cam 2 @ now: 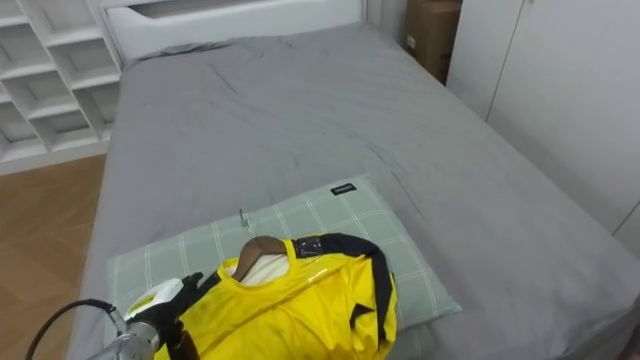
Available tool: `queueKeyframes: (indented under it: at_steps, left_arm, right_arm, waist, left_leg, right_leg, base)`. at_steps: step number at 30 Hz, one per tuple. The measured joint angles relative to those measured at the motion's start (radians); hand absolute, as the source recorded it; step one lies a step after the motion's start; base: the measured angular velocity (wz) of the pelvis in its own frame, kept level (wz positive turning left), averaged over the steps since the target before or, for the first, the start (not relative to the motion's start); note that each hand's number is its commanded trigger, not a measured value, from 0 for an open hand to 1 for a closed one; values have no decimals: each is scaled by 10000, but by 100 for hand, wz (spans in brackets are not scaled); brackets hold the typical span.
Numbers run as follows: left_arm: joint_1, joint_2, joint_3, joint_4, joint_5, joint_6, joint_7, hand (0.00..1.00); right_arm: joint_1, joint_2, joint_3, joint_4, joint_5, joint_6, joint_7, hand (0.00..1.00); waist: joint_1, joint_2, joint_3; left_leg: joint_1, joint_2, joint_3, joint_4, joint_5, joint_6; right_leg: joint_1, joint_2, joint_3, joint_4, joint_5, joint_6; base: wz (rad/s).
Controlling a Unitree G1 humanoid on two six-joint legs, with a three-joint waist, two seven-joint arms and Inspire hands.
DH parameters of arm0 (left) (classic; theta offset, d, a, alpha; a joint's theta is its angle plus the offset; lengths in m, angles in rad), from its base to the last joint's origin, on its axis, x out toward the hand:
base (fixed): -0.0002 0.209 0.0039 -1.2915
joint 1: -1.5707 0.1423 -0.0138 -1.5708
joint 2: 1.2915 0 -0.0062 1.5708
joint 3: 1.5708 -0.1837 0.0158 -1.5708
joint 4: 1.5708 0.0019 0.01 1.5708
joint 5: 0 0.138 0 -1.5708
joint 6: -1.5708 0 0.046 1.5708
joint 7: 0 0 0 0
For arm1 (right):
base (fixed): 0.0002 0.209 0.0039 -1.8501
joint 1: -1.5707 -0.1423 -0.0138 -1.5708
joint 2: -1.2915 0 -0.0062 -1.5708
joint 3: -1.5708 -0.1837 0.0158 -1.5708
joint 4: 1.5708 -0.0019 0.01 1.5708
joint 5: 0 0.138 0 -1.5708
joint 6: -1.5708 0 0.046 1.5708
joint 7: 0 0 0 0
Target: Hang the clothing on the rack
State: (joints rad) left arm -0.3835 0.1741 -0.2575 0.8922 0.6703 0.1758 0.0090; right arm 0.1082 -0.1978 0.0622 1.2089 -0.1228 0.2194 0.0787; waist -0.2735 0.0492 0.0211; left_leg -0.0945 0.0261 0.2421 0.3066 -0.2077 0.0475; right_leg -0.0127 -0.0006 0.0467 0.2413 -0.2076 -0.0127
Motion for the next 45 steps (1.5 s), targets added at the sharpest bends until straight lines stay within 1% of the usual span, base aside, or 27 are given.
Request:
queueKeyframes:
  at_steps: [2, 6, 8, 10, 14, 20, 23, 25, 29, 33, 36, 38, 40, 45]
  left_arm:
    - [0, 0, -1, 0, 1, 0, 0, 0]
    - [0, -2, -5, -2, 386, 16, 0, 0]
    - [0, -2, -22, -5, 569, 102, -1, 0]
    - [-1, -5, -160, -4, 894, 265, 0, 0]
    - [-2, -17, -424, 73, 1028, 360, 0, 0]
    - [-58, -38, -434, 412, 1297, 480, 1, 0]
    - [-73, -63, -434, 613, 1361, 605, 2, 0]
    - [-73, -87, -427, 675, 1632, 661, 1, 0]
    - [-76, -122, -428, 676, 2429, 665, -10, 0]
    - [-94, -122, -431, 734, 2876, 661, -16, 0]
    - [-200, -124, -431, 1028, 2865, 647, 1, 0]
    - [-264, -123, -433, 1191, 2859, 642, 19, 0]
    - [-266, -180, -445, 1304, 2860, 631, 102, 0]
    - [-296, -259, -444, 1546, 2851, 518, 331, 0]
  right_arm:
    - [-9, -6, 44, -1, -1, -2, -22, 0]
    - [2, -5, 52, 0, -3, 3, -16, 0]
    - [-7, -6, 52, -6, -5, 4, -12, 0]
    - [-114, -6, 52, 77, 2, 7, -15, 0]
    - [-218, -23, 52, 114, 19, 3, -43, 0]
    - [-211, -58, 49, 98, 19, 13, -133, 0]
    - [-215, -82, 50, 100, 29, 19, -146, 0]
    - [-278, -96, 46, 101, 3, 57, -146, 0]
    - [-317, -87, 56, 91, 14, 218, -117, 0]
    - [-408, -85, 153, 83, 17, 213, -121, 0]
    - [-531, -84, 159, 64, 21, 208, -126, 0]
    - [-596, -77, 170, -12, 36, 198, -137, 0]
    - [-684, -74, 189, 9, 37, 195, -145, 0]
    - [-915, -57, 268, 27, 179, 119, -140, 0]
  waist:
    - [1, 6, 29]
    - [-7, 9, 29]
    - [-27, 11, 27]
    - [-108, 21, 20]
    - [-241, 53, 0]
    - [-282, 68, -8]
    - [-279, 63, -4]
    - [-289, 61, -2]
    - [-322, 40, 11]
    - [-427, -20, 50]
    - [-501, -31, 57]
    - [-556, -6, 42]
    - [-593, -6, 42]
    - [-570, 35, 63]
  left_leg:
    - [-9, 0, 10, -9, 0, 0]
    - [-36, -8, 19, -45, 0, -1]
    - [-49, -10, 21, -51, 0, -1]
    - [-76, -11, 18, -49, 1, -1]
    - [-74, -10, 23, -46, 3, -1]
    - [-57, 14, 51, -10, 7, -7]
    - [-14, 12, 52, -1, 7, -6]
    - [2, -3, 38, 14, 6, -4]
    - [-5, -18, 27, 5, 10, 0]
    - [-23, -18, 32, 12, 12, -1]
    - [-102, -21, 29, -1, 12, -2]
    - [-244, -24, -3, 18, 20, -3]
    - [-304, -25, -40, 52, 23, -3]
    - [-344, -22, -44, 30, 25, -6]
  right_leg:
    - [-18, 1, 15, -4, 0, 0]
    - [-62, -5, 21, -16, -1, 0]
    - [-78, -6, 26, -16, -1, 0]
    - [-90, -9, 20, -15, -1, 0]
    - [-47, -8, 25, 5, 0, -1]
    - [-63, 12, 46, 91, 0, -2]
    - [-72, 8, 37, 148, -2, -2]
    - [-105, -4, -11, 119, -34, 2]
    - [-103, -13, 4, 131, -76, 15]
    - [-127, -15, -22, 152, -76, 15]
    - [-217, -16, -32, 165, -75, 14]
    - [-251, -24, -85, 184, -71, 12]
    - [-272, -47, -215, 201, -60, 1]
    - [-306, -49, -230, 186, -61, 0]
  base:
    - [0]
    - [0]
    - [0]
    - [0]
    - [0]
    - [0]
    - [0]
    - [0]
    - [0]
    - [0]
    - [0]
    - [5]
    - [9]
    - [1]
